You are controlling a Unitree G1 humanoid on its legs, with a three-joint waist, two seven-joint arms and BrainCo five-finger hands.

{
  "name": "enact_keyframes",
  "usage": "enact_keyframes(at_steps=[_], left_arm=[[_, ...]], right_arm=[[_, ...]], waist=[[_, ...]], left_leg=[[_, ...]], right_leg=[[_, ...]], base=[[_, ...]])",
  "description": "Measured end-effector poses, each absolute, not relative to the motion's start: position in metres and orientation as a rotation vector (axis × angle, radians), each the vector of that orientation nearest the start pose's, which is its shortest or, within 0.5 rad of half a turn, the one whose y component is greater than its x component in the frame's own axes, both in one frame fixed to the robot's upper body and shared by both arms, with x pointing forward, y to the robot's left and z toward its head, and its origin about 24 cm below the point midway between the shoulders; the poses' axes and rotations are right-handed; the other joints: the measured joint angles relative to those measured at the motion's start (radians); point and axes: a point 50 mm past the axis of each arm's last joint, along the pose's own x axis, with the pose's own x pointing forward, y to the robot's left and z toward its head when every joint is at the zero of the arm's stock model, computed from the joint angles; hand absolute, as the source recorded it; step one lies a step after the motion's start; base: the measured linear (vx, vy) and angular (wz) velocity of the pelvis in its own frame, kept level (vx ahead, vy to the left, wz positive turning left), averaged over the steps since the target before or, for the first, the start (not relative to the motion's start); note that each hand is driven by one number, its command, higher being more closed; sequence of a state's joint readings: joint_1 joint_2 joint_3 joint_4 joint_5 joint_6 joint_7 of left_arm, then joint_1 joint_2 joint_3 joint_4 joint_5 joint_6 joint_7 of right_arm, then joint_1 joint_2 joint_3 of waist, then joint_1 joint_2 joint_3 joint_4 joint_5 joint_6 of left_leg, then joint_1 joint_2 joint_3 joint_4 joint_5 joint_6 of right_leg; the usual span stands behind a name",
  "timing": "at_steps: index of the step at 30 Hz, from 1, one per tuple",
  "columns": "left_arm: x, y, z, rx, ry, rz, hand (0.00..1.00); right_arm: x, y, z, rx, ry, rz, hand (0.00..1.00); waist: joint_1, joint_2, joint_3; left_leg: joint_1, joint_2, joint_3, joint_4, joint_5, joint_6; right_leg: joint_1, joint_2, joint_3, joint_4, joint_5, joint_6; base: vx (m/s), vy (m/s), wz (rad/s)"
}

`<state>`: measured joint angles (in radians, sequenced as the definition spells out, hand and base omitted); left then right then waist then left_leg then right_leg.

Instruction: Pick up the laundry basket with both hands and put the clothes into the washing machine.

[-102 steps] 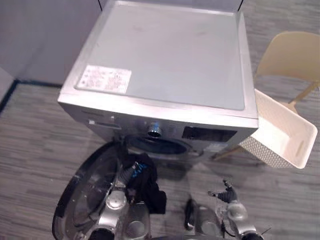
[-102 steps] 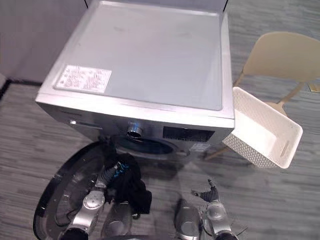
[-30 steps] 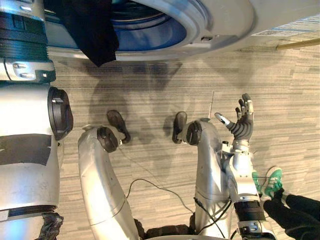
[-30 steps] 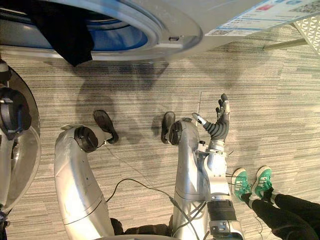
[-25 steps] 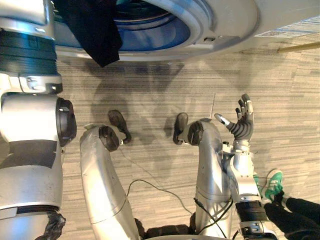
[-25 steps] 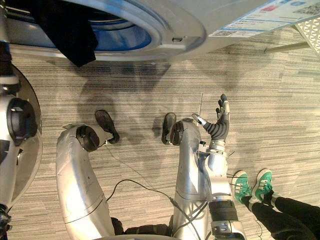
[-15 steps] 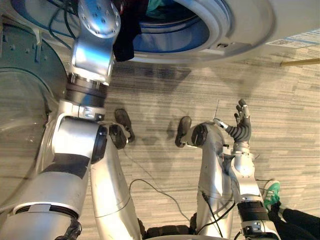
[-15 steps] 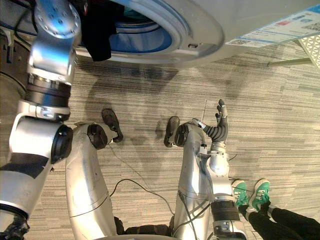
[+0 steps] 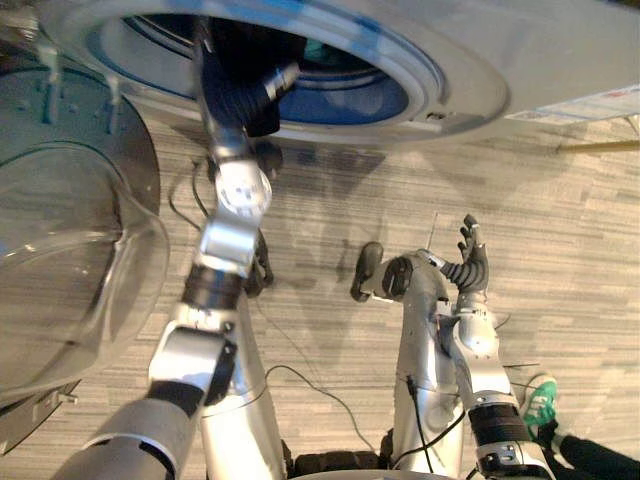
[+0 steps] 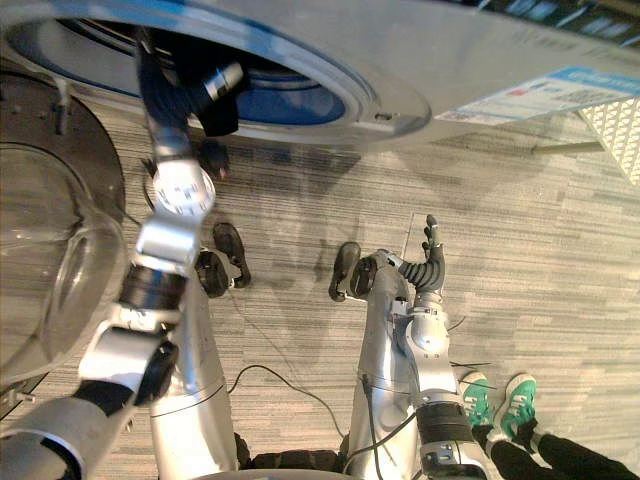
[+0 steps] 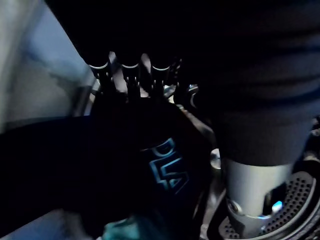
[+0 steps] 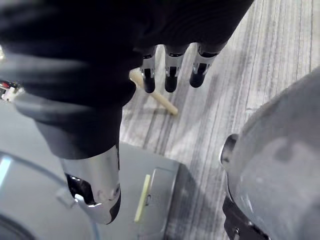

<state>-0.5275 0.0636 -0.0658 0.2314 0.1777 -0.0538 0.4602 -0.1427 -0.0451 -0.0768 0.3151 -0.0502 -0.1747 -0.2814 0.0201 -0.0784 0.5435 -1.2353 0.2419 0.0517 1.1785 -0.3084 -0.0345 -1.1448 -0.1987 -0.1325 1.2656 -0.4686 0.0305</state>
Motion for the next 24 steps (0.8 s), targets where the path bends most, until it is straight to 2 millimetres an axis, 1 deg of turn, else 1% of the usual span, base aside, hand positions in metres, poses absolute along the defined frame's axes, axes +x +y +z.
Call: enact_keyframes(at_steps=[1,2,3,4,6,8,9,11,12,14,15,17,18,20,21,23,24], left_arm=[[0.328,0.126,0.125,0.131,-0.334,0.266,0.0],[0.324,0.125,0.117,0.103,-0.306,0.257,0.0],[0.315,0.125,0.101,0.065,-0.259,0.245,0.0],[0.308,0.126,0.089,0.053,-0.226,0.24,0.0],[0.302,0.129,0.078,0.057,-0.199,0.229,0.0],[0.297,0.132,0.07,0.058,-0.171,0.224,0.0],[0.293,0.135,0.061,0.054,-0.138,0.219,0.0],[0.285,0.14,0.037,0.062,-0.041,0.218,0.0],[0.276,0.143,0.014,0.071,0.054,0.218,0.0],[0.256,0.148,-0.022,0.067,0.206,0.209,0.0],[0.242,0.151,-0.041,0.074,0.291,0.2,0.0],[0.219,0.156,-0.066,0.085,0.412,0.189,0.0],[0.206,0.162,-0.081,0.092,0.484,0.195,0.0],[0.185,0.168,-0.104,0.102,0.614,0.199,0.0],[0.18,0.17,-0.109,0.107,0.644,0.195,0.0],[0.166,0.178,-0.121,0.146,0.722,0.183,0.0],[0.163,0.181,-0.123,0.155,0.735,0.183,0.0]], right_arm=[[0.271,-0.182,0.015,-0.09,0.026,-0.317,0.0],[0.267,-0.184,0.011,-0.094,0.042,-0.322,0.0],[0.26,-0.187,0.002,-0.102,0.079,-0.332,0.0],[0.253,-0.189,-0.005,-0.106,0.111,-0.336,0.0],[0.248,-0.19,-0.013,-0.111,0.145,-0.34,0.0],[0.246,-0.19,-0.021,-0.113,0.183,-0.339,0.0],[0.244,-0.189,-0.027,-0.114,0.215,-0.337,0.0],[0.236,-0.191,-0.04,-0.114,0.281,-0.342,0.0],[0.229,-0.192,-0.052,-0.112,0.339,-0.347,0.0],[0.212,-0.193,-0.072,-0.105,0.44,-0.345,0.0],[0.198,-0.194,-0.084,-0.101,0.51,-0.349,0.0],[0.179,-0.196,-0.099,-0.089,0.597,-0.367,0.0],[0.169,-0.196,-0.107,-0.078,0.644,-0.375,0.0],[0.158,-0.198,-0.117,-0.079,0.709,-0.378,0.0],[0.155,-0.199,-0.12,-0.078,0.727,-0.383,0.0],[0.15,-0.205,-0.127,-0.08,0.784,-0.392,0.0],[0.15,-0.206,-0.129,-0.083,0.794,-0.386,0.0]], waist=[[0.005,0.007,-0.004],[0.006,0.013,-0.011],[0.007,0.023,-0.038],[0.011,0.031,-0.072],[0.019,0.047,-0.091],[0.021,0.051,-0.095],[0.023,0.051,-0.095],[0.024,0.051,-0.102],[0.021,0.051,-0.123],[0.022,0.051,-0.171],[0.022,0.052,-0.212],[0.023,0.054,-0.275],[0.024,0.055,-0.312],[0.023,0.057,-0.362],[0.024,0.058,-0.373],[0.022,0.067,-0.389],[0.022,0.068,-0.39]], left_leg=[[0.068,-0.002,0.005,-0.045,0.011,-0.001],[0.098,-0.007,0.005,-0.067,0.015,-0.005],[0.146,-0.016,0.006,-0.112,0.026,-0.011],[0.181,-0.021,0.01,-0.153,0.039,-0.012],[0.241,-0.032,0.009,-0.211,0.056,-0.019],[0.31,-0.035,0.013,-0.271,0.075,-0.026],[0.358,-0.038,0.02,-0.315,0.086,-0.031],[0.449,-0.048,0.026,-0.395,0.109,-0.033],[0.513,-0.052,0.034,-0.459,0.126,-0.034],[0.613,-0.065,0.05,-0.567,0.158,-0.033],[0.677,-0.074,0.059,-0.638,0.176,-0.033],[0.757,-0.088,0.068,-0.731,0.198,-0.032],[0.801,-0.094,0.075,-0.786,0.214,-0.033],[0.885,-0.113,0.083,-0.902,0.258,-0.033],[0.909,-0.118,0.086,-0.943,0.275,-0.031],[0.991,-0.127,0.092,-1.056,0.318,-0.034],[1.008,-0.128,0.096,-1.074,0.324,-0.032]], right_leg=[[0.07,-0.001,-0.011,-0.044,0.004,-0.003],[0.103,-0.002,-0.018,-0.065,0.007,-0.005],[0.152,-0.009,-0.033,-0.103,0.012,-0.008],[0.186,-0.009,-0.041,-0.138,0.02,-0.009],[0.248,-0.01,-0.056,-0.187,0.028,-0.008],[0.314,-0.007,-0.068,-0.241,0.041,-0.014],[0.365,-0.005,-0.081,-0.283,0.051,-0.012],[0.455,0.002,-0.094,-0.361,0.074,-0.008],[0.518,0.005,-0.103,-0.425,0.092,-0.004],[0.615,0.01,-0.114,-0.53,0.123,0.006],[0.677,0.01,-0.123,-0.597,0.141,0.013],[0.757,0.013,-0.144,-0.69,0.167,0.024],[0.802,0.017,-0.149,-0.749,0.184,0.032],[0.877,0.022,-0.161,-0.86,0.224,0.041],[0.898,0.025,-0.162,-0.895,0.239,0.045],[0.974,0.043,-0.16,-1.01,0.292,0.051],[0.99,0.048,-0.158,-1.032,0.302,0.052]], base=[[0.04,-0.062,0.19],[0.06,-0.072,0.24],[0.07,-0.067,0.23],[0.07,-0.066,0.2],[0.07,-0.065,0.17],[0.06,-0.061,0.13],[0.08,-0.05,0.1],[0.09,-0.029,0.11],[0.08,-0.001,0.07],[0.13,0.005,0.1],[0.17,0.013,0.1],[0.2,0.015,0.1],[0.19,0.024,0.09],[0.21,0.048,0.05],[0.22,0.056,0.01],[0.15,0.032,-0.1],[0.11,0.019,-0.2]])
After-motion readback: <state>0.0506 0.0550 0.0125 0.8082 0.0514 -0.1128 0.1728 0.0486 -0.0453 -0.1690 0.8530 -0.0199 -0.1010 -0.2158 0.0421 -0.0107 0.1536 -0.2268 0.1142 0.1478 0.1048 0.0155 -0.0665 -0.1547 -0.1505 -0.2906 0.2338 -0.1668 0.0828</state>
